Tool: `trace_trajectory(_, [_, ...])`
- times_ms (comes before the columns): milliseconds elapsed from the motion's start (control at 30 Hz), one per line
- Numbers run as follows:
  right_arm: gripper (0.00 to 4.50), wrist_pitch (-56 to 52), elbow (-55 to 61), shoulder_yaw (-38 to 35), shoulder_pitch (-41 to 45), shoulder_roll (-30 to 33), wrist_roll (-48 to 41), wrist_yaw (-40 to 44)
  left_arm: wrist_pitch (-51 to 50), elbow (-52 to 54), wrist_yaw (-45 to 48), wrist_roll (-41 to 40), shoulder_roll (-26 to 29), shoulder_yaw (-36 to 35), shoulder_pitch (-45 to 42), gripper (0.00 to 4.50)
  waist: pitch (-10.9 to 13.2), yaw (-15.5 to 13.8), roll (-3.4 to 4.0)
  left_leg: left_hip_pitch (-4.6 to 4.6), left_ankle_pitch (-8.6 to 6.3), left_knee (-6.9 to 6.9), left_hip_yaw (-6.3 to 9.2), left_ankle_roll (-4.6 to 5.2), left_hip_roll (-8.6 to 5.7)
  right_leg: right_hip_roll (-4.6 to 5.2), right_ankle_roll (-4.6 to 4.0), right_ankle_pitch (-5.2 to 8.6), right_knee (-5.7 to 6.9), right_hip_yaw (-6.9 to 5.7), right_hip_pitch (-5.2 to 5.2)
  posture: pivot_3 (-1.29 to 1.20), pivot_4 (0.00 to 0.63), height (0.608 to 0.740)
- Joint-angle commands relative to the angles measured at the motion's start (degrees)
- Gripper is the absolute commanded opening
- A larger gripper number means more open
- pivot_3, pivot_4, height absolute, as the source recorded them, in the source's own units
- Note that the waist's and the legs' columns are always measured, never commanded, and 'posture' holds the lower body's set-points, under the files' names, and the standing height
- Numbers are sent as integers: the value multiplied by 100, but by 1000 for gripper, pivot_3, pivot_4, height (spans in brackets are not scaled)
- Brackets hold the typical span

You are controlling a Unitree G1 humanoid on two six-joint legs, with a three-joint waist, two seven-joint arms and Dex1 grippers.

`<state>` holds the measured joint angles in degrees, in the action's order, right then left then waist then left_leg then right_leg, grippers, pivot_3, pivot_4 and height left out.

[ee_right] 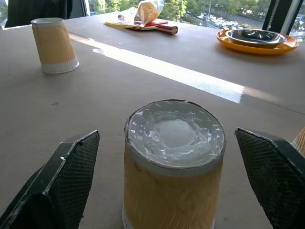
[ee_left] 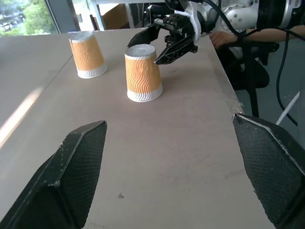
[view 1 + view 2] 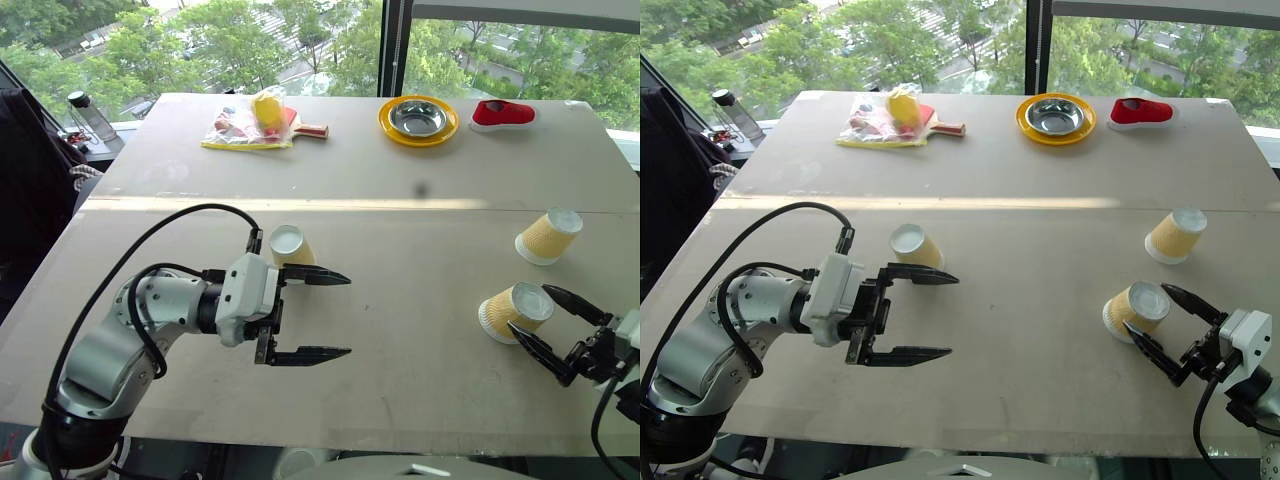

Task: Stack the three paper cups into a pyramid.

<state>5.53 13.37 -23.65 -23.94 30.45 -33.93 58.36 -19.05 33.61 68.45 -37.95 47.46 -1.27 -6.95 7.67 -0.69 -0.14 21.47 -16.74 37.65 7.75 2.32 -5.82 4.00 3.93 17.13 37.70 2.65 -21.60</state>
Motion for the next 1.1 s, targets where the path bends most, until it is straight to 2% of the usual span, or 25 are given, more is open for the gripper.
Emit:
trace_trajectory(33, [4500, 153, -262, -36, 60, 17, -9, 184, 198, -73, 354, 52, 43, 149, -180, 4364, 0, -1, 0, 0, 0, 0, 0, 0, 0, 0, 0, 0, 1, 0, 0, 0, 150, 740])
trace_trajectory(233, [4500, 211, -467, -45, 110, 33, -18, 354, 152, -192, 44, -121, -353, 52, -367, 4364, 1, -3, 1, 0, 0, 1, 0, 0, 0, 0, 0, 0, 1, 0, 0, 0, 150, 740])
trace_trajectory(633, [4500, 60, -387, 51, 420, -45, -69, 158, 288, -448, -171, 128, -541, 79, -351, 4364, 1, -3, 1, 0, 1, 4, 0, 0, 0, 0, 0, 0, 5, 0, 0, 0, 150, 740])
trace_trajectory(667, [3940, 50, -368, 66, 450, -55, -70, 135, 300, -459, -192, 147, -561, 99, -353, 4500, 1, -2, 1, 0, 1, 4, 0, 0, 0, 0, 0, 0, 5, 0, 0, 0, 150, 740])
trace_trajectory(700, [3751, 49, -362, 80, 476, -66, -51, 106, 308, -471, -209, 162, -580, 109, -354, 4500, 1, -2, 1, 0, 1, 5, 0, 0, 0, 0, 0, 0, 5, 0, 0, 0, 150, 740])
trace_trajectory(767, [2864, 35, -358, 107, 501, -73, 23, 21, 326, -490, -227, 198, -608, 109, -351, 4500, 1, -3, 1, 0, 1, 6, -1, 0, 0, 0, 0, 0, 5, 0, 0, 0, 150, 740])
trace_trajectory(933, [2864, -11, -300, 173, 557, -35, 84, -70, 363, -507, -249, 252, -633, 88, -306, 4500, 1, -2, 1, 0, 1, 6, 0, 0, 0, 0, 0, 0, 6, 0, 0, 0, 150, 740])
trace_trajectory(1100, [2864, -432, 3, 352, 969, 9, 1, -424, 247, -428, -671, 199, -771, -73, -87, 4500, 1, 29, 1, 0, 1, 8, -5, -1, 0, -2, 0, 0, 13, 1, 0, 0, 150, 740])
